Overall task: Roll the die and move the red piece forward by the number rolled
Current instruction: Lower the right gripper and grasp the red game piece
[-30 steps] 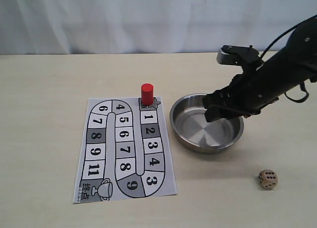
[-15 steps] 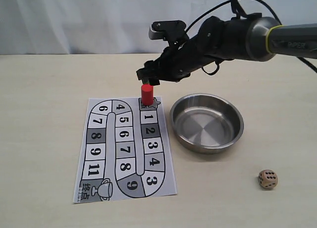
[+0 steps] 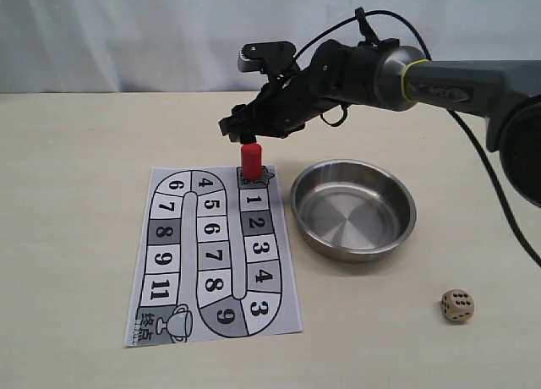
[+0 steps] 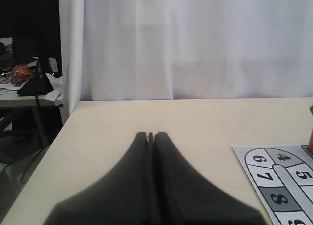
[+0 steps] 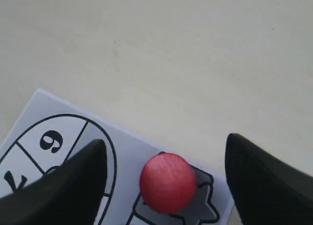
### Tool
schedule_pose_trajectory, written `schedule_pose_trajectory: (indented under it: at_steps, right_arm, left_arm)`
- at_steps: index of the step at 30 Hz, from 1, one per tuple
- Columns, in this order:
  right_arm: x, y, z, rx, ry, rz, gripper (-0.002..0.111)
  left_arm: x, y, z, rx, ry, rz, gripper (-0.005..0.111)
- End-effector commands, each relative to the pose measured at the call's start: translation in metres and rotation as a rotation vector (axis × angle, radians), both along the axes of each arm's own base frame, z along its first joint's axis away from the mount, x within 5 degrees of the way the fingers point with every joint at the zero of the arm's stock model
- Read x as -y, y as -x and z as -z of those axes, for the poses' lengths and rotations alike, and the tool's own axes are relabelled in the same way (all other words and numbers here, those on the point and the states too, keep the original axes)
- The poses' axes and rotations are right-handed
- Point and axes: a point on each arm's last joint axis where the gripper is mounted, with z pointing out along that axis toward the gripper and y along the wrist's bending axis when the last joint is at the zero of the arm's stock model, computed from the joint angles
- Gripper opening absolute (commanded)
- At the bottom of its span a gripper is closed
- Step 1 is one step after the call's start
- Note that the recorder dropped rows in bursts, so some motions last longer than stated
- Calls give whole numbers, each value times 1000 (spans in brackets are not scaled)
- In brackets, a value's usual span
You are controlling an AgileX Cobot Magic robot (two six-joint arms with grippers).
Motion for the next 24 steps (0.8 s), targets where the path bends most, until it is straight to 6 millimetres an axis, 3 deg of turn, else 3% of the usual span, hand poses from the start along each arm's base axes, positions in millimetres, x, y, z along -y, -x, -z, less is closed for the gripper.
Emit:
schedule_pose_trajectory:
  at_steps: [1, 12, 24]
  right_arm:
    - [0, -7, 7, -33, 64, 26, 65]
    - [-19, -5, 17, -8, 97, -12, 65]
    - [-19, -5, 27, -29, 111, -17, 65]
  left_arm:
    - [0, 0, -3, 17, 4, 1, 0]
    - [0, 0, -3, 19, 4, 1, 0]
    - [0, 0, -3, 19, 4, 1, 0]
